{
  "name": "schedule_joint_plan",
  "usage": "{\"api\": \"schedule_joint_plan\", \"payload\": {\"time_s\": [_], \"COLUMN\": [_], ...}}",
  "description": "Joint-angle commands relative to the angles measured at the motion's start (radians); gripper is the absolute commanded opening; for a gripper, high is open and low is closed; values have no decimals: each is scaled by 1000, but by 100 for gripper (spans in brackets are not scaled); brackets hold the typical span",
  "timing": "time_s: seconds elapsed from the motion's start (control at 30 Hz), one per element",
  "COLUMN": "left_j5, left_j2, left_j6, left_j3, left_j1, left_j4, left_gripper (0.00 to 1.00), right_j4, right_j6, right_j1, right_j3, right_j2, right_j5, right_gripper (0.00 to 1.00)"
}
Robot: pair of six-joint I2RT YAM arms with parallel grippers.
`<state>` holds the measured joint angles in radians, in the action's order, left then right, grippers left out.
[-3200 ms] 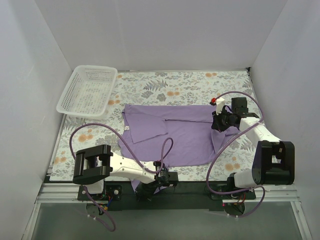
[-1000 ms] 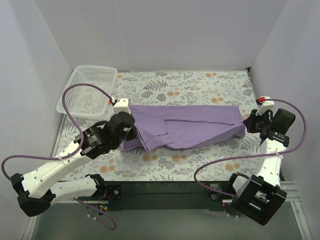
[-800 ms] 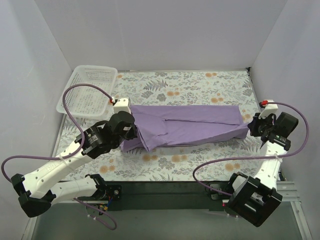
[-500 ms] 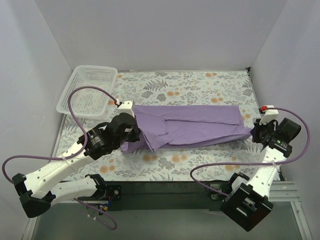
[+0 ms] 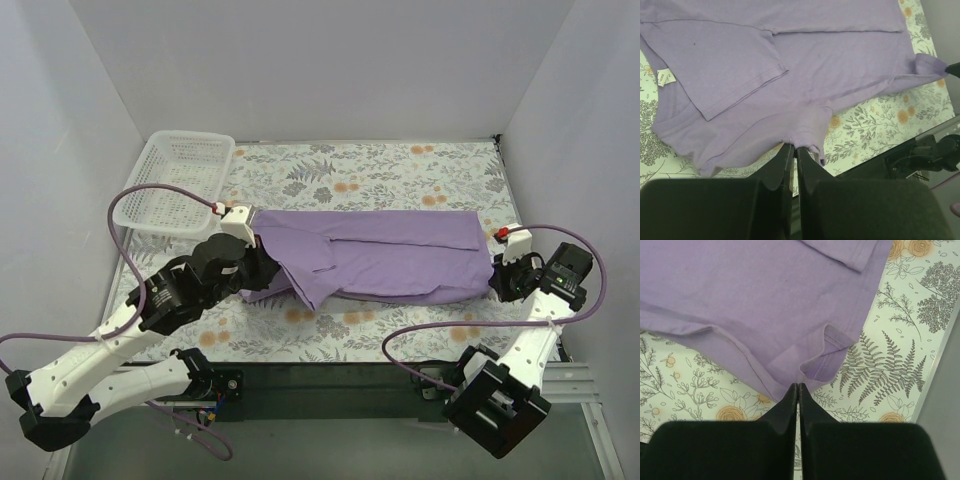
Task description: Fold and stack the t-shirts
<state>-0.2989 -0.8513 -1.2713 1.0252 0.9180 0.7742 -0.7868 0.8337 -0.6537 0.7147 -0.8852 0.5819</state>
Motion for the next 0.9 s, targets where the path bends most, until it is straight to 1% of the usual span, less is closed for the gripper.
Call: {"api": "schedule_joint_plan", "payload": {"time_s": [0.0,0.3,0.4,0.5,0.57,0.67,0.77,0.87], "left_j5": [15,-31,-16,0,24,70,95,60], "left_j2": [52,161,178,190,192,179,153,130], "left_j6": [6,-31,-31,-19,-13,-3,-5,-22], "left_j3": [6,-17,-17,-30,-45,-71,-100,-116], "left_j1": [-5,-5,-5,-5,-5,-5,-5,-5], "left_j4": [-16,30,46,45,36,19,-16,-47], "left_gripper": [0,0,0,0,0,0,0,0], "right_j4": [-57,-55,-69,-110,-138,-131,-118,-82], "right_j6": [94,58,57,103,133,136,127,88], "right_j1": [-4,-4,-3,-4,-3,-4,-4,-4], "right_j3": [51,74,89,103,103,72,39,31], "right_j2": [-4,-17,-5,15,17,2,-49,-104], "right_j5": [-4,-60,-44,-15,-14,-57,-74,-53], "right_gripper": [1,1,1,1,1,1,1,1]}}
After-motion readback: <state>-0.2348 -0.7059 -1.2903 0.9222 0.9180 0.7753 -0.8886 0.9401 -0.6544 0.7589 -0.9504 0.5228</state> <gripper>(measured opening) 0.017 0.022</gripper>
